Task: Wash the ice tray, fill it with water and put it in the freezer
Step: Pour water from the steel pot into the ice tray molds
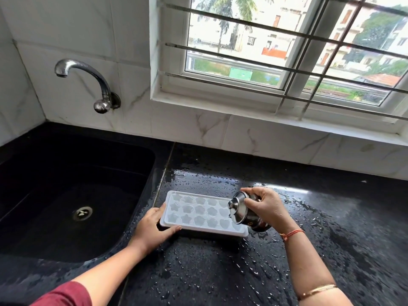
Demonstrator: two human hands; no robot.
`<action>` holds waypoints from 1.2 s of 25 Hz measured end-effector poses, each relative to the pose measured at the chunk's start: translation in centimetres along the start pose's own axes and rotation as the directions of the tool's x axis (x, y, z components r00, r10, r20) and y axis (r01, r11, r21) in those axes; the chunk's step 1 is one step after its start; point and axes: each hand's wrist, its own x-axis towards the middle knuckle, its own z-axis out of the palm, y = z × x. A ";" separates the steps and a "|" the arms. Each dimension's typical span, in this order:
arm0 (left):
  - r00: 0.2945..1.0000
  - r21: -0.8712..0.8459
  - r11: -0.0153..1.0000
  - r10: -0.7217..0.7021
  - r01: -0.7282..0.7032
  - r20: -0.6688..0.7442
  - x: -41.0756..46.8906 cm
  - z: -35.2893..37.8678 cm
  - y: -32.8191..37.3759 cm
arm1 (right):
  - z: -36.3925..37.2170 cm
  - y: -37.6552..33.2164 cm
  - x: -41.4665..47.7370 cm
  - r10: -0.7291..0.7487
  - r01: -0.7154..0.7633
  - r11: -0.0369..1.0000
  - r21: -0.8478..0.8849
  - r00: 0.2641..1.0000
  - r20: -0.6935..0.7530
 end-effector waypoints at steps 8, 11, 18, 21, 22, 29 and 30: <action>0.999 -0.018 1.000 0.007 -0.008 -0.032 0.3 0.4 -0.6 | -0.2 -0.2 -0.1 0.030 -0.030 1.000 -0.005 0.999 -0.012; 1.000 -0.010 1.000 0.006 -0.006 -0.025 0.2 0.4 -0.7 | -0.3 -0.4 -0.2 0.033 -0.033 0.999 -0.013 0.999 -0.017; 1.000 -0.005 1.000 -0.016 0.016 -0.006 0.2 0.3 -0.6 | -0.5 0.5 0.1 0.068 -0.062 0.992 0.107 0.996 -0.053; 1.000 0.008 1.000 -0.009 0.009 -0.007 0.1 0.3 -0.5 | -0.7 1.5 0.4 0.136 -0.114 0.967 0.227 0.987 -0.085; 1.000 0.009 1.000 -0.008 0.008 -0.008 0.1 0.2 -0.4 | -0.7 1.8 0.5 0.158 -0.128 0.957 0.259 0.982 -0.101; 1.000 0.020 1.000 0.007 -0.007 -0.010 -0.1 0.1 0.1 | -0.9 1.6 0.8 0.174 -0.107 0.957 0.270 0.956 -0.235; 1.000 0.021 1.000 0.009 -0.009 -0.014 -0.2 0.1 0.1 | -0.9 1.6 0.9 0.164 -0.103 0.966 0.237 0.952 -0.257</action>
